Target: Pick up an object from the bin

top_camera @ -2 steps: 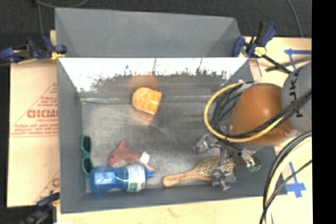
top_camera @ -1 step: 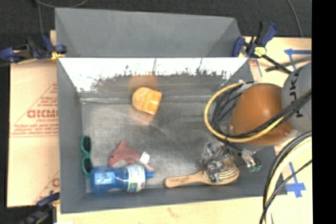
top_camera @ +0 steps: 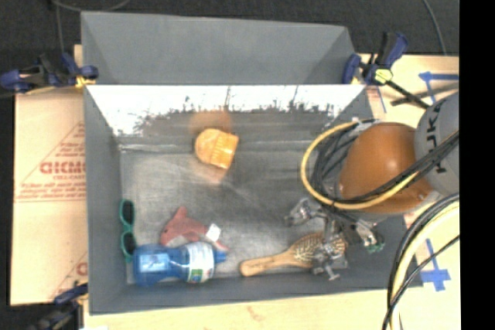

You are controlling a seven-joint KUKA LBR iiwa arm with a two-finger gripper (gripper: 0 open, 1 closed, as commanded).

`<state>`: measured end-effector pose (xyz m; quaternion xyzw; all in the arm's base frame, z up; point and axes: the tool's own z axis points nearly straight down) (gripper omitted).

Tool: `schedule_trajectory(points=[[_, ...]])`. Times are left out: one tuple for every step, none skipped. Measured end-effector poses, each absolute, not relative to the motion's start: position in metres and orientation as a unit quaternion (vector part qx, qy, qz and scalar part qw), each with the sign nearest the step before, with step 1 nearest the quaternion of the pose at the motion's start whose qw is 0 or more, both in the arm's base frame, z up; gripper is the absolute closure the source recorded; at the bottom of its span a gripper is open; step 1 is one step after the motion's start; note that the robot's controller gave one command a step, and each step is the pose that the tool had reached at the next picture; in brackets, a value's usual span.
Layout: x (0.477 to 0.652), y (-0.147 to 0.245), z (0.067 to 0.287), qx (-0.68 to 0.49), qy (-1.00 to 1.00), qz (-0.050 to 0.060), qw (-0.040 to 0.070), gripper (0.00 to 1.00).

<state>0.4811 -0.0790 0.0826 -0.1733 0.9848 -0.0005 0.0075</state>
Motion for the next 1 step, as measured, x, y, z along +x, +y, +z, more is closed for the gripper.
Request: schedule_trajectory(points=[[0.4805, -0.0789, 0.0827, -0.173, 0.985, 0.000, 0.006, 1.00]])
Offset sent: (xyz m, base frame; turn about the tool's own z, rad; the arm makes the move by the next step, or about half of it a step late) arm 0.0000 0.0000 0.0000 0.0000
